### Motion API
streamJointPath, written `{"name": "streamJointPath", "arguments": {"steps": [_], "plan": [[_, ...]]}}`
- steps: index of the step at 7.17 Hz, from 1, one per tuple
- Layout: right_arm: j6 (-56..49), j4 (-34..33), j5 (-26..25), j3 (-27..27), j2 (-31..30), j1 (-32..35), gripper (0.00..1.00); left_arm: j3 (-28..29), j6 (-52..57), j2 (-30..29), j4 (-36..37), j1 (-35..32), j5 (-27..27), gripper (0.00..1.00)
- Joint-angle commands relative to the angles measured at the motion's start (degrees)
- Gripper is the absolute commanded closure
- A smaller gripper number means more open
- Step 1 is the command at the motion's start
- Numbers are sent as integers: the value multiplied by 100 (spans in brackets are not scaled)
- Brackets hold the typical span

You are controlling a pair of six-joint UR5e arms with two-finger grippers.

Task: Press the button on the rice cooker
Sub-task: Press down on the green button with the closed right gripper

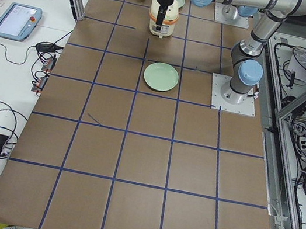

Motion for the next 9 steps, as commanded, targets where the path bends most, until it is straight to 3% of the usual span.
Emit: {"name": "streamJointPath", "arguments": {"steps": [1, 9], "plan": [[7, -8, 0, 12, 2, 1, 85, 0, 0, 0, 0, 0, 0, 0], [-2, 1, -17, 3, -24, 1, 82, 0, 0, 0, 0, 0, 0, 0]]}}
